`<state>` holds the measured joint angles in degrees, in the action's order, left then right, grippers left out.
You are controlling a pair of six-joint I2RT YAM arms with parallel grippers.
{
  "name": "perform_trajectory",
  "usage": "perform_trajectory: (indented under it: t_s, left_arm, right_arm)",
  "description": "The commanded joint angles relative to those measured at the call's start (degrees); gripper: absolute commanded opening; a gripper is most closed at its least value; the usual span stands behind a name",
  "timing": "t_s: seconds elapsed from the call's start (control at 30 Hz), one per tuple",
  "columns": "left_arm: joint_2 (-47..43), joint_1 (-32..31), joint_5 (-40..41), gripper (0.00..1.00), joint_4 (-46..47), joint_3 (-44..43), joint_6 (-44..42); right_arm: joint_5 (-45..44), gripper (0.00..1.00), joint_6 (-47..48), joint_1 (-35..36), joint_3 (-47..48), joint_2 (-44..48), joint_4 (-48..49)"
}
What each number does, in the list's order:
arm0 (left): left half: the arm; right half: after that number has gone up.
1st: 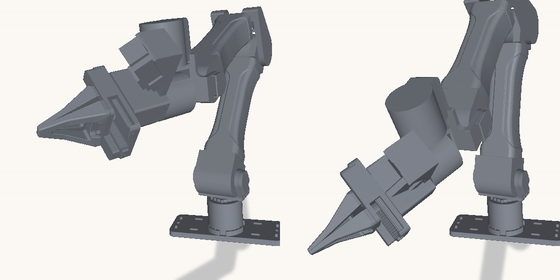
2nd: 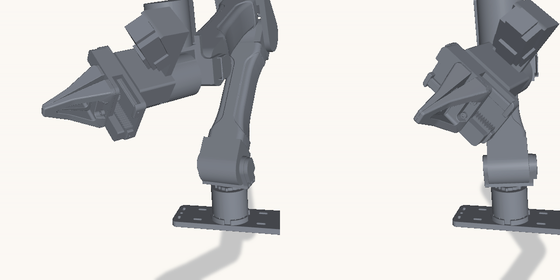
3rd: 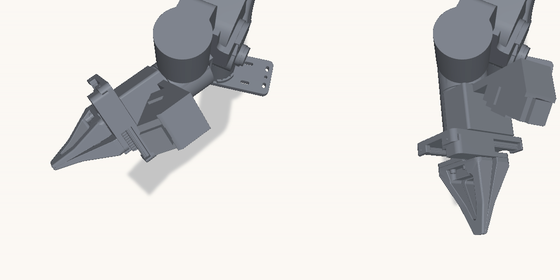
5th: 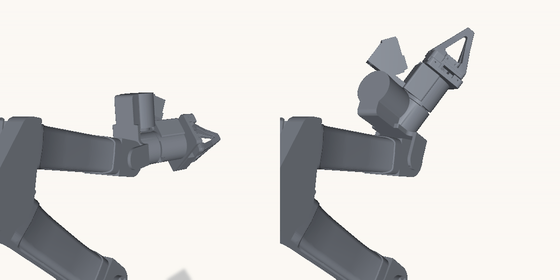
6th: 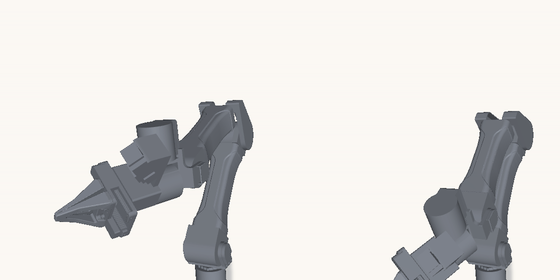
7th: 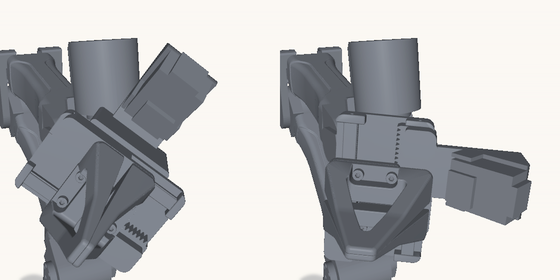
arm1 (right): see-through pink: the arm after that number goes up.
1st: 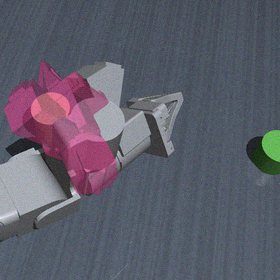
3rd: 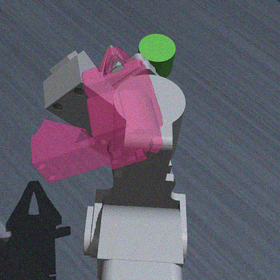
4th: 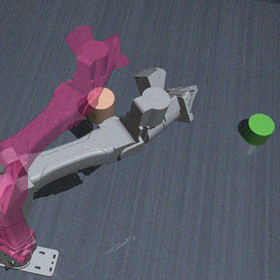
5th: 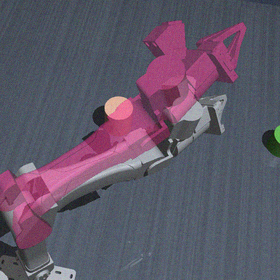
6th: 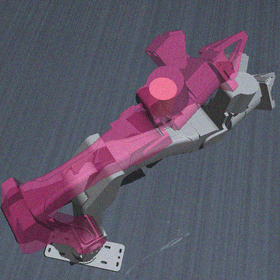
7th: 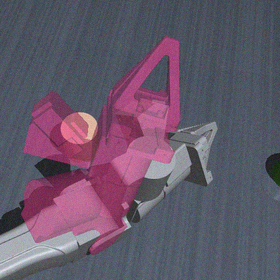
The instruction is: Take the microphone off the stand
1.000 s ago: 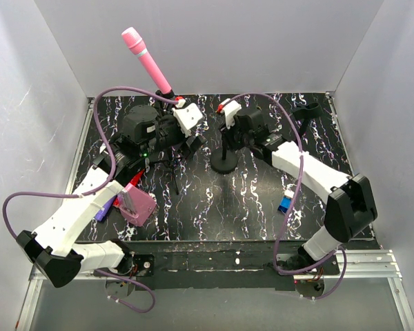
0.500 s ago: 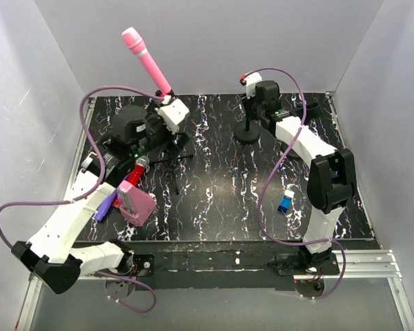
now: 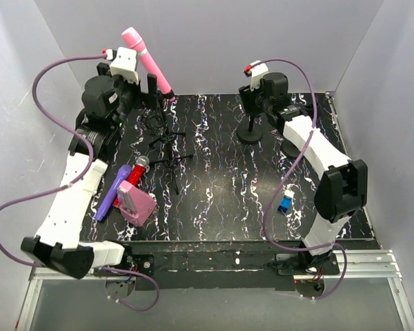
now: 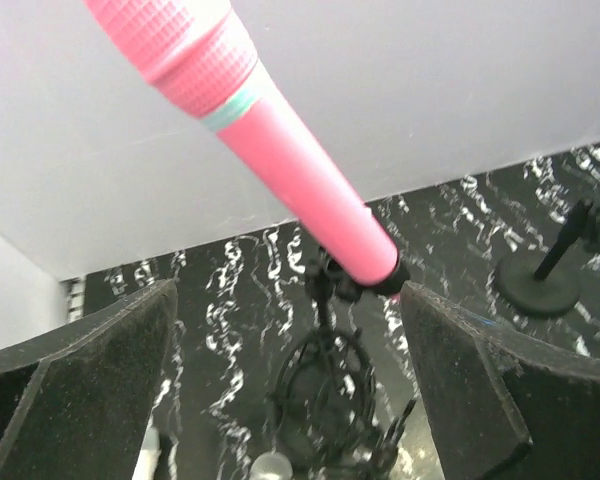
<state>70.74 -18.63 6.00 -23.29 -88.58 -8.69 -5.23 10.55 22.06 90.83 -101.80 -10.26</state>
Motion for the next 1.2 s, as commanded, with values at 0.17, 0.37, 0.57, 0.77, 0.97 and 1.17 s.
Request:
perform_trajectory:
  t_s: [0.17, 0.37, 0.57, 0.77, 0.97, 1.17]
  left_arm:
    - [13.71, 3.16, -6.0, 0.93, 11.07, -9.06, 17.03]
    - [19.78, 4.31, -10.3, 0.82, 13.35, -12.06, 21.08]
    - [21.63, 5.36, -11.71, 0.58, 11.34, -13.64, 25.73]
    - [22.6, 5.27, -12.24, 0.31, 8.52, -14.52, 31.09]
    - [23.92, 5.19, -12.33, 0.07, 7.82, -15.75, 34.7]
    - [25.76, 4.57, -6.79, 0.0, 4.48, -18.38, 40.5]
  right_arm:
    - [3.3, 0.68, -3.95, 0.17, 0.59, 8.98, 0.24]
    - [4.79, 0.66, -5.09, 0.17, -2.84, 12.58, -0.46]
    - [21.39, 0.65, -6.32, 1.05, -2.94, 13.12, -0.29]
    - [36.33, 0.66, -12.91, 3.59, 2.24, 8.99, 3.66]
    - [38.9, 0.73, -14.67, 10.27, 11.54, 2.5, 7.45]
    - [36.79, 0.74, -17.75, 12.83, 21.75, -4.89, 8.41]
